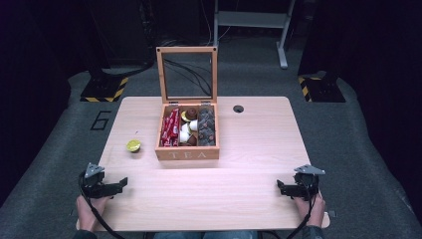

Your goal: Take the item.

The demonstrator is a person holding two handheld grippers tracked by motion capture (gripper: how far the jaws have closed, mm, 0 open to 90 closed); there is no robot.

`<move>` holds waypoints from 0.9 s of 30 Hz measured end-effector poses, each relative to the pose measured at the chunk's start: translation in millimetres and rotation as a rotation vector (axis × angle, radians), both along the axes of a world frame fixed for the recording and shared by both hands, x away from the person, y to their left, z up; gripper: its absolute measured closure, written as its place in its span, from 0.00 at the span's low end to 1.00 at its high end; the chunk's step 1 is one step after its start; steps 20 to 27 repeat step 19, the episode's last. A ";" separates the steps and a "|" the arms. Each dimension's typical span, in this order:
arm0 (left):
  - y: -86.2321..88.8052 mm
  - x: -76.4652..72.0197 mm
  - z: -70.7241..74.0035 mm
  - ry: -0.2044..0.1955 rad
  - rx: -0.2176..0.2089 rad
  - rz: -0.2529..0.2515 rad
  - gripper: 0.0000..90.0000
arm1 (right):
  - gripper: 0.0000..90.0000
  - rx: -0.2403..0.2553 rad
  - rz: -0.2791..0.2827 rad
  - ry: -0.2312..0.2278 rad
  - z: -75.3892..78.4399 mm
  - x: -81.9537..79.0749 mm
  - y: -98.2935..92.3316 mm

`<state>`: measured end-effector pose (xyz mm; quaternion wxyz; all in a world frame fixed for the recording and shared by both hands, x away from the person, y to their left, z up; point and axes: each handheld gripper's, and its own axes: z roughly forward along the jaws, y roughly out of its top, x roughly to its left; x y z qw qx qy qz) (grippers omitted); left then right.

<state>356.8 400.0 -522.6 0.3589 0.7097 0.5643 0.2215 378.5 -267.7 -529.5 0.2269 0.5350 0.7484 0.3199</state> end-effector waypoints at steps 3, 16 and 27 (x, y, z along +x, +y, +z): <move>-5.8 -6.0 -3.7 -0.003 0.022 -0.023 0.00 | 0.02 0.000 0.000 0.000 0.0 0.0 0.0; -13.0 -9.3 -9.1 0.021 0.054 -0.026 0.00 | 0.02 0.000 -0.003 0.001 0.1 -0.2 0.2; -15.2 -8.4 -9.9 0.024 0.076 -0.023 0.00 | 0.02 0.000 -0.003 0.001 0.1 -0.3 0.2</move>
